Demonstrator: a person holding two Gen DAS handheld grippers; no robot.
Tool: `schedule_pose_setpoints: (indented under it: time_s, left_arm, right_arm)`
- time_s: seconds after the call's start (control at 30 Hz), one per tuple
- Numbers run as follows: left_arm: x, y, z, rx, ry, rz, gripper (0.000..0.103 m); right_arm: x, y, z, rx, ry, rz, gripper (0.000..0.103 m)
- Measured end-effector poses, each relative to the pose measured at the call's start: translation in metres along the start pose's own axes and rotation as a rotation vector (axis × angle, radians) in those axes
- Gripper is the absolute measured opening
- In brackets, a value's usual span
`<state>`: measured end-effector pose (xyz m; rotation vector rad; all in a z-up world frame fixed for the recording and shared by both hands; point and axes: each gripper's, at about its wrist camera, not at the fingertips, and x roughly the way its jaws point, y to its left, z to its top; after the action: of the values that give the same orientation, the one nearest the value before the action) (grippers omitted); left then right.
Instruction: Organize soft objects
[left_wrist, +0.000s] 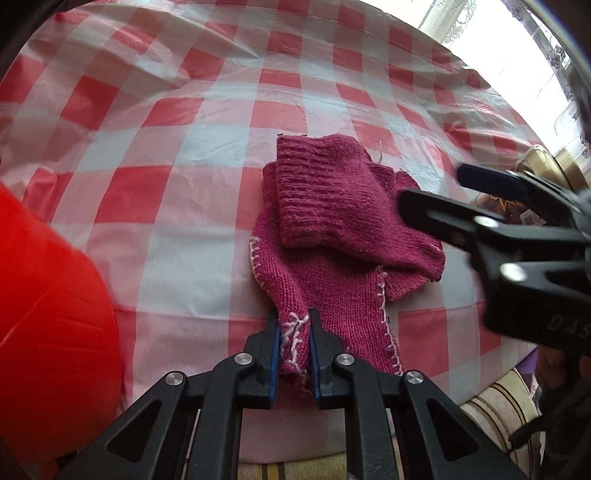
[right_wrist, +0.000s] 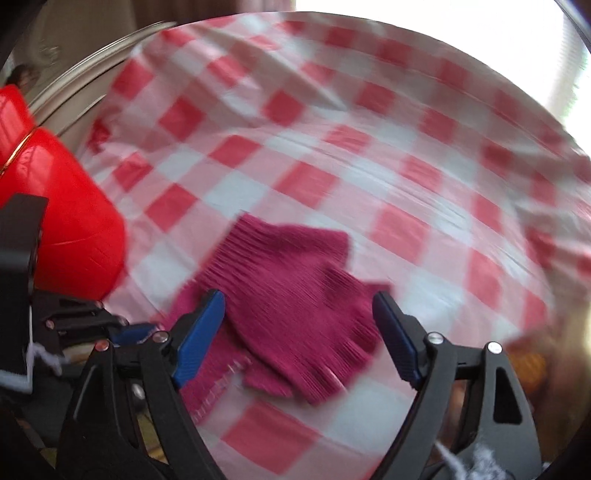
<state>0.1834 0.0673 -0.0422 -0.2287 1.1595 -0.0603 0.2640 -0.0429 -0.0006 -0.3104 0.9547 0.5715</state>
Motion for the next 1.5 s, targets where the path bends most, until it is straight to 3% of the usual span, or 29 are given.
schedule_pose_setpoints:
  time_s: [0.2,0.27,0.3,0.37,0.4,0.43,0.6,0.7,0.73,0.77,0.83,0.9,1.0,1.03,1.1,1.17,1.2,1.27,1.5]
  left_arm:
    - [-0.001,0.003,-0.003,-0.015,-0.001,-0.004,0.013]
    - [-0.001,0.003,-0.003,-0.015,-0.003,-0.005,0.013]
    - [-0.001,0.002,-0.003,-0.013,-0.004,-0.003,0.013]
    - [0.0,0.002,-0.003,-0.012,-0.005,-0.003,0.013]
    - [0.0,0.003,-0.003,-0.015,-0.006,-0.006,0.013]
    - [0.0,0.003,-0.002,-0.017,-0.006,-0.009,0.013]
    - [0.0,0.003,-0.001,-0.02,-0.007,-0.007,0.013]
    - [0.0,0.002,-0.001,-0.02,-0.005,-0.003,0.013]
    - [0.0,0.001,-0.001,-0.019,-0.005,-0.001,0.013]
    - [0.0,0.001,-0.001,-0.018,-0.005,0.001,0.013]
    - [0.0,0.0,-0.001,-0.017,-0.004,0.005,0.013]
    - [0.001,-0.001,-0.001,-0.017,-0.004,0.007,0.013]
    - [0.001,0.001,-0.001,-0.025,-0.005,-0.002,0.013]
    - [0.001,0.002,-0.001,-0.025,-0.006,-0.003,0.013]
    - [0.001,0.002,-0.001,-0.022,-0.007,-0.001,0.013]
    - [0.001,0.002,-0.001,-0.022,-0.007,-0.002,0.013]
    - [0.001,0.002,-0.001,-0.025,-0.007,-0.005,0.013]
    - [0.001,0.003,-0.002,-0.028,-0.008,-0.01,0.013]
    - [-0.001,0.003,-0.003,-0.029,-0.002,-0.005,0.015]
  right_arm:
    - [0.033,0.016,0.013,-0.071,0.025,0.104,0.083]
    - [0.042,0.018,0.013,-0.073,0.046,0.135,0.056]
    - [0.044,0.017,0.011,-0.068,0.052,0.138,0.053]
    - [0.04,0.013,0.01,-0.056,0.04,0.16,0.033]
    - [0.038,0.009,0.01,-0.042,0.039,0.161,0.028]
    - [0.035,0.001,0.011,-0.016,0.037,0.138,0.015]
    - [0.026,-0.033,0.007,0.075,0.046,0.037,0.012]
    - [0.019,-0.04,0.005,0.084,0.014,0.034,0.013]
    - [0.014,-0.035,0.005,0.06,-0.009,0.051,0.022]
    - [0.013,-0.029,0.007,0.034,-0.006,0.067,0.049]
    - [0.012,-0.009,0.008,-0.041,-0.009,0.104,0.082]
    - [0.013,0.008,0.007,-0.115,-0.019,0.104,0.083]
    - [0.029,0.019,0.002,-0.161,0.036,0.072,0.083]
    - [0.035,0.019,0.0,-0.167,0.051,0.056,0.083]
    - [0.044,0.016,-0.005,-0.158,0.08,0.088,0.069]
    - [0.041,0.004,-0.003,-0.088,0.067,0.098,0.035]
    - [0.039,0.0,-0.001,-0.068,0.064,0.096,0.032]
    - [0.031,-0.014,0.002,-0.014,0.041,0.077,0.018]
    - [0.03,-0.04,-0.005,0.076,0.075,-0.018,0.014]
